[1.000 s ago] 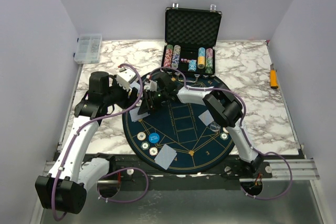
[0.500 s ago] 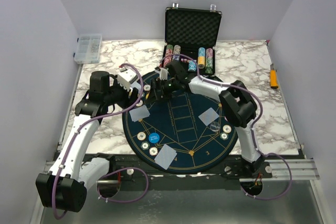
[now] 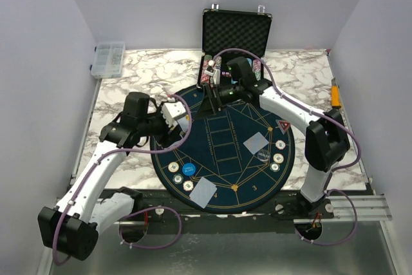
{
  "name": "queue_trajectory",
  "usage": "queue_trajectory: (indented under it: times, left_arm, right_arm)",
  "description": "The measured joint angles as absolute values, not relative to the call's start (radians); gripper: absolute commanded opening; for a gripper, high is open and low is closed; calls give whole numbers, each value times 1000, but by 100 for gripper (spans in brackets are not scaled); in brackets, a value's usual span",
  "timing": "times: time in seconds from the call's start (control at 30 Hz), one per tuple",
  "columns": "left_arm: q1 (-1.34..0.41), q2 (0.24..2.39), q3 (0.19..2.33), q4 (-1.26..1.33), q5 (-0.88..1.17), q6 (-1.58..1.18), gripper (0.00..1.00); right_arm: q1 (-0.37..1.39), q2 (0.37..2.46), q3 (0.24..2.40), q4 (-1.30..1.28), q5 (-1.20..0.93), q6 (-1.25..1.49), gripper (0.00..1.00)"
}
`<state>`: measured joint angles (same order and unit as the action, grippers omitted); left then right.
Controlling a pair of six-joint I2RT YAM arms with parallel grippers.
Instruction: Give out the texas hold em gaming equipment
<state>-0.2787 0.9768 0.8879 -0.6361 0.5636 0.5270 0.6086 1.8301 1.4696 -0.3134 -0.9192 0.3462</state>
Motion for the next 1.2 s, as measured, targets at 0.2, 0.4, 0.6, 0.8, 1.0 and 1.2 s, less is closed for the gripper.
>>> queue_trajectory:
  times: [0.2,0.4,0.6,0.8,1.0,1.2]
  left_arm:
    - [-421,1000,888,-661,562,562,0]
    - [-469,1051,910,-674,550,562,0]
    - [-500,1057,928,-675,547,559,0]
    - [-503,1057,942,-674,541,536,0]
    - [-504,1056,938,-690,527,521,0]
    - [-503,1041,927,-689,518,521,0]
  right_arm:
    - [616,1795,1385,-248,-1052,420,86]
    - [623,1795,1294,-127,-1132,561,86]
    - [631,1796,1299,-59,-1143,606,77]
    - [634,1821,1338,-116,-1138,556,47]
    - [619,1819,1357,-212,-1149,477,35]
    - [577,1805,1356,-262,-1157,442,61]
